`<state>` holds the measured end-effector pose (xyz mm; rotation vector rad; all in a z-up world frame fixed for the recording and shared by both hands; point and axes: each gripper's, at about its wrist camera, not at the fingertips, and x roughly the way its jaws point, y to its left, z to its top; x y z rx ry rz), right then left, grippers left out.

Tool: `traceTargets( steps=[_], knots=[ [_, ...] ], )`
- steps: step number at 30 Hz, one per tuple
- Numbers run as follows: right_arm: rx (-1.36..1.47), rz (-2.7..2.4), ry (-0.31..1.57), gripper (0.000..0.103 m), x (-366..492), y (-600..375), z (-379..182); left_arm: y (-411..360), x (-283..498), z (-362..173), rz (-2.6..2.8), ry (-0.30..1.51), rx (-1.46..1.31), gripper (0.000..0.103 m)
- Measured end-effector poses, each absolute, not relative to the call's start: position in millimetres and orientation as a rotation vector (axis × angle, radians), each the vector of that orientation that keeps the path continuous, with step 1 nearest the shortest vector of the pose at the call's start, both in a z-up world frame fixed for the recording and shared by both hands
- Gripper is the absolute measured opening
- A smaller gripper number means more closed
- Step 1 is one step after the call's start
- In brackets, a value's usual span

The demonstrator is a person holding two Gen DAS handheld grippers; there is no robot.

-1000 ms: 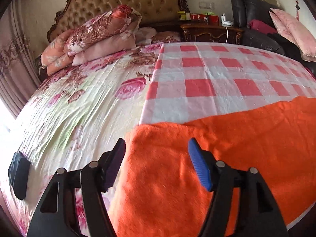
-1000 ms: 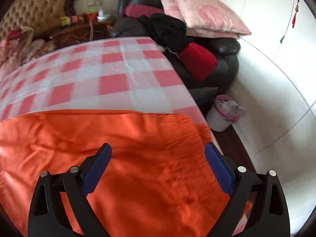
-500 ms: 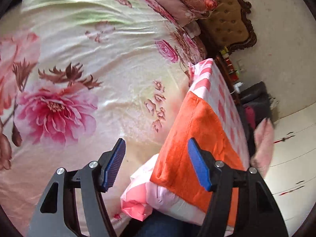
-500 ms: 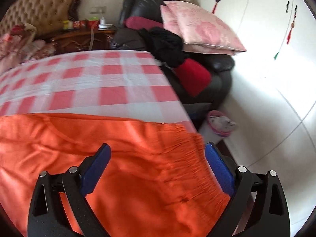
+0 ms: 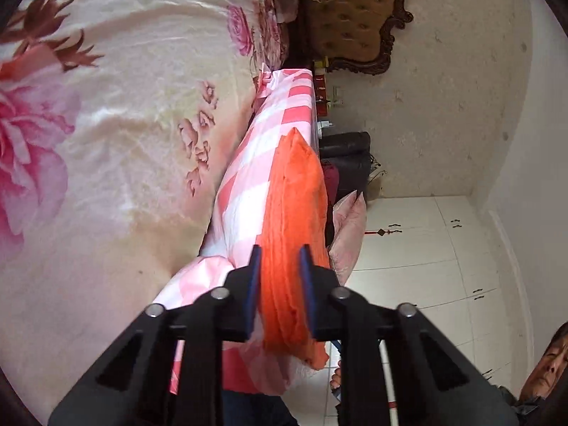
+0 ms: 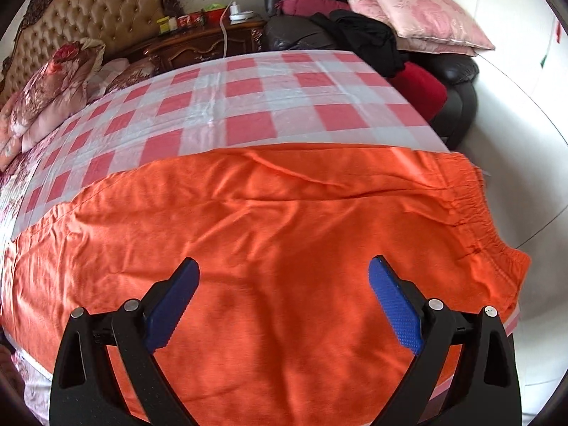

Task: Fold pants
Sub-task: 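Grasp the pants side edge with the left gripper and lift it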

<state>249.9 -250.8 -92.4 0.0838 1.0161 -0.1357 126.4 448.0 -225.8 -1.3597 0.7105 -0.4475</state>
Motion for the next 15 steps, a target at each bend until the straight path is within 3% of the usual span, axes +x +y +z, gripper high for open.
traceTargets(
  steps=[2,12,13,15],
  knots=[
    [0.033,-0.123,1.033,0.092,253.0,-234.5,-95.2,452.2,131.5,-216.5,-0.485,0.689,-1.318,0.006],
    [-0.077,-0.028,1.081,0.092,267.5,-170.5,-121.2,480.9,130.1,-214.6,-0.439,0.675,-1.291,0.005],
    [-0.092,-0.028,1.075,0.092,266.7,-165.8,-122.2,484.5,127.3,-220.8,-0.410,0.676,-1.321,0.007],
    [-0.107,-0.037,1.064,0.094,264.7,-162.0,-121.0,489.6,122.1,-233.5,-0.415,0.664,-1.388,0.042]
  ],
)
